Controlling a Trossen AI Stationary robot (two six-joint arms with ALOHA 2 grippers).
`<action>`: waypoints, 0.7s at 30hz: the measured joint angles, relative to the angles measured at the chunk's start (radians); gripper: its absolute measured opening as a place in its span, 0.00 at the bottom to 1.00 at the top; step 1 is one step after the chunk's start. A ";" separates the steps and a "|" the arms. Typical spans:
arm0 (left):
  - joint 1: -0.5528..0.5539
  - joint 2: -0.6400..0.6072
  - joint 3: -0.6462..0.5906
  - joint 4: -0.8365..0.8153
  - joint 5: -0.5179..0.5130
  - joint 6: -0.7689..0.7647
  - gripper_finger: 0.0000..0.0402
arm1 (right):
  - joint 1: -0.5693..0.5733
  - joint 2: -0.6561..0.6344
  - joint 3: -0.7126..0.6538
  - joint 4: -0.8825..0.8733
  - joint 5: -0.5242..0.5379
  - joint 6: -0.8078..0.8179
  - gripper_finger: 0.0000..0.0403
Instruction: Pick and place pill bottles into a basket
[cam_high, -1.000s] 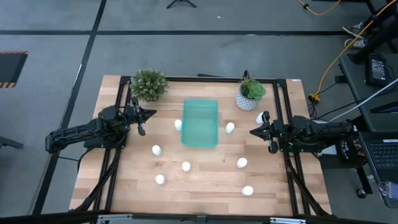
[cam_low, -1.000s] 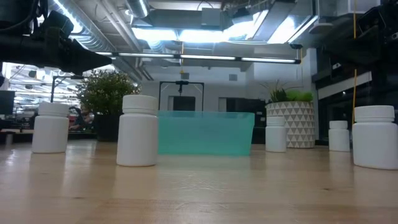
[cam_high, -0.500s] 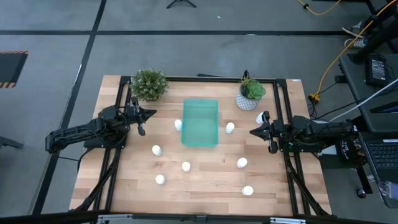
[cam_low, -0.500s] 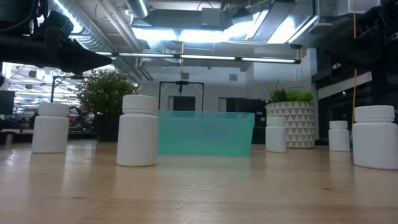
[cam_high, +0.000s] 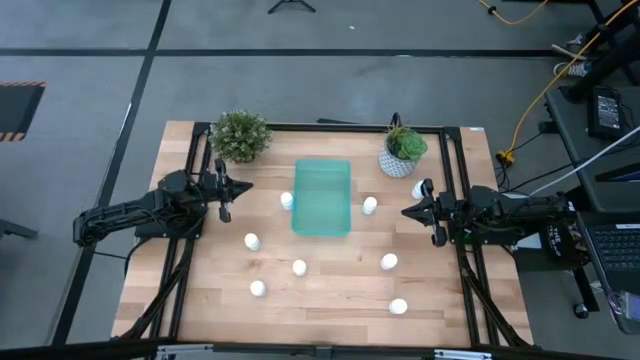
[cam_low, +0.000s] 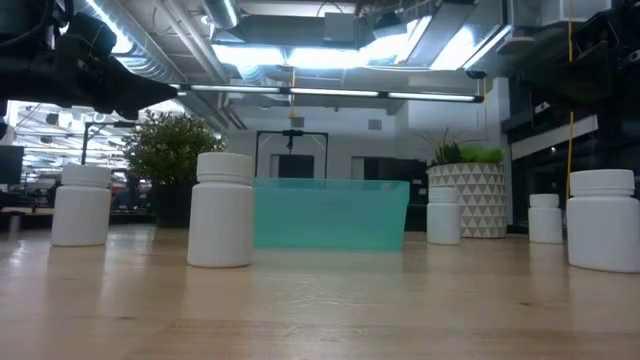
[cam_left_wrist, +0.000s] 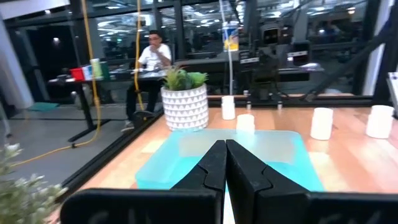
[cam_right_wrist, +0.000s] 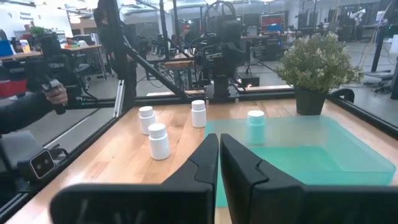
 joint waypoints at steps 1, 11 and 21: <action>0.000 0.000 0.000 0.000 0.002 -0.001 0.01 | 0.000 0.005 0.000 0.001 0.000 0.010 0.05; 0.000 0.000 0.000 -0.001 -0.011 -0.002 0.01 | 0.000 0.171 0.000 0.021 0.130 0.163 0.02; 0.000 0.000 0.000 -0.001 -0.013 -0.002 0.02 | 0.000 0.305 0.035 0.109 0.153 0.222 0.01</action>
